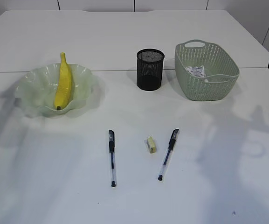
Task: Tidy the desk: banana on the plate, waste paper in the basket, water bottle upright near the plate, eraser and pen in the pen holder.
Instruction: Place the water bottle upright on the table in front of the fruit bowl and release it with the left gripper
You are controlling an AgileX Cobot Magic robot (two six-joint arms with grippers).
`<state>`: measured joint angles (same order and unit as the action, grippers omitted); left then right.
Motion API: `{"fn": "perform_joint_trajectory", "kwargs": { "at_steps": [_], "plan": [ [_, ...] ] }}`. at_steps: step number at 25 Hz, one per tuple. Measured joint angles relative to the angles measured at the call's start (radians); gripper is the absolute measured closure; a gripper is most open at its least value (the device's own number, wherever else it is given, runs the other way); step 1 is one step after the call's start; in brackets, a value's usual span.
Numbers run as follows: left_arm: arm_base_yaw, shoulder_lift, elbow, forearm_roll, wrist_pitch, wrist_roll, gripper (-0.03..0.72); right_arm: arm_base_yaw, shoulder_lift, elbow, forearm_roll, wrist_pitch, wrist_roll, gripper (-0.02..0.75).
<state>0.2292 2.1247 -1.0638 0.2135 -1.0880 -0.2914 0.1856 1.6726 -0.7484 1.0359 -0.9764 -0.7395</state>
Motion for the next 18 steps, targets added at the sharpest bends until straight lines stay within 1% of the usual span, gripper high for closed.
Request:
{"fn": "perform_joint_trajectory", "kwargs": {
  "at_steps": [18],
  "plan": [
    [-0.001,0.14,0.002,-0.001,0.005,-0.002,0.315,0.0,0.0,0.0,-0.02,-0.019,0.0,0.148]
  ]
}}
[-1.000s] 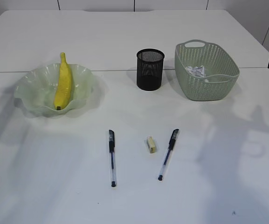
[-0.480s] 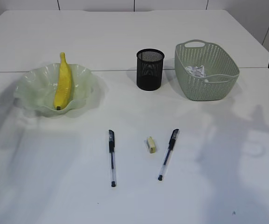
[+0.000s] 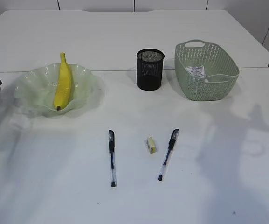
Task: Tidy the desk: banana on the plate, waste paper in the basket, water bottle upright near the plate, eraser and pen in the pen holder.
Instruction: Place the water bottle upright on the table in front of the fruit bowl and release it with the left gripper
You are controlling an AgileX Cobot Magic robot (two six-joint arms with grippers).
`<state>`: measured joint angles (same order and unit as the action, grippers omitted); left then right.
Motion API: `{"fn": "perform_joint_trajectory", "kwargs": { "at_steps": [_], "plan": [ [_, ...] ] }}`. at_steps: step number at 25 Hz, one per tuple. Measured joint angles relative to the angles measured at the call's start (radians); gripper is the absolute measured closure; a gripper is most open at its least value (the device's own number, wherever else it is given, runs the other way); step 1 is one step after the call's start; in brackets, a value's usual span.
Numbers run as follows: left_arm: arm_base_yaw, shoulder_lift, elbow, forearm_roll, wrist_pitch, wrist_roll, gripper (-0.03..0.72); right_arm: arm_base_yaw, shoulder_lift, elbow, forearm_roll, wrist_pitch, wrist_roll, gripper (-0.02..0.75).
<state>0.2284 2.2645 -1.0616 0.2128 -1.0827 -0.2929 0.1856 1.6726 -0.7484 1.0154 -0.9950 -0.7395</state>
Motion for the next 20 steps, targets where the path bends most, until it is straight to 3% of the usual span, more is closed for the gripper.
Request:
{"fn": "perform_joint_trajectory", "kwargs": {
  "at_steps": [20],
  "plan": [
    [-0.002,0.062,0.0,0.013,-0.007,0.0,0.315,0.0,0.0,0.0,-0.021,-0.004,0.0,0.149]
  ]
}}
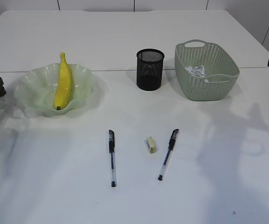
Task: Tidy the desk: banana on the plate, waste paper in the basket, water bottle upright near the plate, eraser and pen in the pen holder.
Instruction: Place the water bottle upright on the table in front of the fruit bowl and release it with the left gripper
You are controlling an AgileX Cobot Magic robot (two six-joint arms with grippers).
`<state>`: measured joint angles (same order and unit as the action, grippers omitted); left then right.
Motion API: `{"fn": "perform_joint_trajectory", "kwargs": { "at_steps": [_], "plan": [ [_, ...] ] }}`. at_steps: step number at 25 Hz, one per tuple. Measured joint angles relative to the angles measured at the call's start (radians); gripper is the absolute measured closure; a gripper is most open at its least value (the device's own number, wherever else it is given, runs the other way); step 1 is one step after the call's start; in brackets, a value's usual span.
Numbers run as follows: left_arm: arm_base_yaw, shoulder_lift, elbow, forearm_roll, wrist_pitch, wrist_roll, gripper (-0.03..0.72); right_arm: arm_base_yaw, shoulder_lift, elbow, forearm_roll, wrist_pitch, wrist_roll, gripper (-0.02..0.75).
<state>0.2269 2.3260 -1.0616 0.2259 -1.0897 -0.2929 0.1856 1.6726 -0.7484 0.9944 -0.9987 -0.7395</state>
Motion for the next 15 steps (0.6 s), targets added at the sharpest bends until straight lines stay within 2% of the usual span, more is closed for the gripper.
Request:
{"fn": "perform_joint_trajectory", "kwargs": {
  "at_steps": [15],
  "plan": [
    [0.0,0.001,0.0,0.01,-0.003,-0.002,0.315,0.0,0.0,0.0,-0.025,-0.002,0.0,0.149]
  ]
}}
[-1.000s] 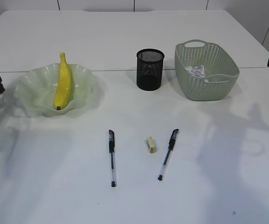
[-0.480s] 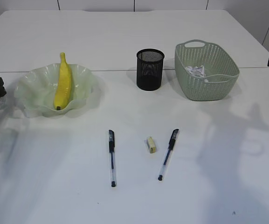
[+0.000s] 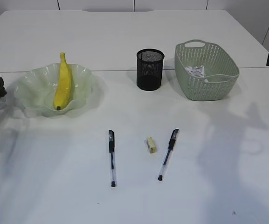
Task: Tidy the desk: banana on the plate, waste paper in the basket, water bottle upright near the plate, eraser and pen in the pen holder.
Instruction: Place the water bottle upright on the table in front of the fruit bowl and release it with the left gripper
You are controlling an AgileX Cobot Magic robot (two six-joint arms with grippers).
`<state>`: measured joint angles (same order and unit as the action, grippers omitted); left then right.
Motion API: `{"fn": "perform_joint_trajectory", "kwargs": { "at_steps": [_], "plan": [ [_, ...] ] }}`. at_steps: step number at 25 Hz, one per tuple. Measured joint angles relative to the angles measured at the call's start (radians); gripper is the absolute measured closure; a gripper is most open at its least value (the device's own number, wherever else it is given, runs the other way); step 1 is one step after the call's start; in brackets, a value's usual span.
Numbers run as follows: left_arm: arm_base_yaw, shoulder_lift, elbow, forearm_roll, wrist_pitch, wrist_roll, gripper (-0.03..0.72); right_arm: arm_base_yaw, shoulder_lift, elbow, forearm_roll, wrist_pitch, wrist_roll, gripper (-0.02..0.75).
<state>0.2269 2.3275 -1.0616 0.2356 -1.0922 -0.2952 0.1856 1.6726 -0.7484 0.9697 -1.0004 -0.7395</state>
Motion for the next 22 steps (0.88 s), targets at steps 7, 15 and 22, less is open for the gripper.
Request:
{"fn": "perform_joint_trajectory", "kwargs": {
  "at_steps": [7,15,22],
  "plan": [
    [0.0,0.0,0.0,0.0,0.0,0.0,0.315,0.0,0.0,0.0,-0.005,0.0,-0.002,0.149],
    [0.0,0.003,0.0,-0.013,-0.008,0.0,0.315,0.0,0.0,0.0,-0.005,-0.002,-0.002,0.149],
    [0.0,0.004,0.0,-0.02,-0.008,0.0,0.315,0.0,0.0,0.0,-0.008,-0.002,-0.002,0.15]
  ]
}}
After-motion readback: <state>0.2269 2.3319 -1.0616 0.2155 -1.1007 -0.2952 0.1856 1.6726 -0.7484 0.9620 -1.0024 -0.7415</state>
